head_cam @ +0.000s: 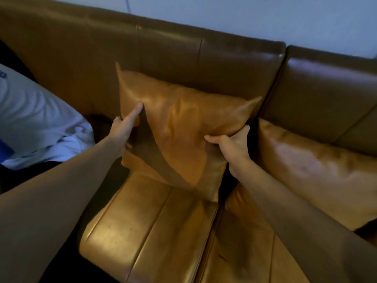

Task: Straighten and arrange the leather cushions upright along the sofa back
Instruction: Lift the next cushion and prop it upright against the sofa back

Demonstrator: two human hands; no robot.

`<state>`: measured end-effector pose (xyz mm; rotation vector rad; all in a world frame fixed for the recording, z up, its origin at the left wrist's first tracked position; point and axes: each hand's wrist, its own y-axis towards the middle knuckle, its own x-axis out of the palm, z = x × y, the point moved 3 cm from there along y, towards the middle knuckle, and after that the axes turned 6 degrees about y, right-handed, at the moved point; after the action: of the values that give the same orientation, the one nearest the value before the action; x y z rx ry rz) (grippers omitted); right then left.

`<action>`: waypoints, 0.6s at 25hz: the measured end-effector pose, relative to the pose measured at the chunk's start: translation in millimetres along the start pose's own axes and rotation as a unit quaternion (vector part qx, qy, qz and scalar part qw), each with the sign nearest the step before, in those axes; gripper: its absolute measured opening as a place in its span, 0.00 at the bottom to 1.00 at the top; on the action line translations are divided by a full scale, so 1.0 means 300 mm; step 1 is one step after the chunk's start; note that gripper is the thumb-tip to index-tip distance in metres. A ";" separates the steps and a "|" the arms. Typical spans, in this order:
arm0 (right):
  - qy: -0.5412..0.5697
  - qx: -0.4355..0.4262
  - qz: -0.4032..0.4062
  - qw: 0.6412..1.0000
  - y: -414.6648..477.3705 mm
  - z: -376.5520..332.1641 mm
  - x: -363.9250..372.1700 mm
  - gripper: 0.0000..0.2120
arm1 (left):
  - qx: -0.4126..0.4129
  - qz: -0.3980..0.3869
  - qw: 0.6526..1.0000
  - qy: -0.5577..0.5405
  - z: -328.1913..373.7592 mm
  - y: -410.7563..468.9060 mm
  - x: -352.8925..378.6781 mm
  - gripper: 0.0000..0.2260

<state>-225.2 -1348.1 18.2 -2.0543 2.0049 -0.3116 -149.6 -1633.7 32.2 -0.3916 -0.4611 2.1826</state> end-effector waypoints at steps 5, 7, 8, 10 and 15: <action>-0.021 0.080 -0.004 0.997 0.105 0.100 0.015 0.52 | -0.087 -0.087 0.990 0.073 -0.076 0.120 0.065 0.57; -0.013 0.110 0.002 0.994 0.132 0.151 0.022 0.55 | -0.115 -0.119 0.983 0.078 -0.110 0.165 0.113 0.57; -0.014 0.111 0.006 0.994 0.146 0.167 0.028 0.57 | -0.123 -0.111 0.984 0.068 -0.112 0.181 0.137 0.59; -0.010 0.101 0.019 0.995 0.156 0.180 0.038 0.59 | -0.119 -0.060 0.990 0.044 -0.108 0.196 0.164 0.59; 0.009 0.068 0.048 0.996 0.148 0.188 0.034 0.61 | -0.080 -0.030 0.996 0.008 -0.110 0.169 0.170 0.56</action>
<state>-248.6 -1357.3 -49.9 -1.8735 2.0242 -0.4357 -200.1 -1615.7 -25.9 -0.4759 -0.6346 2.0891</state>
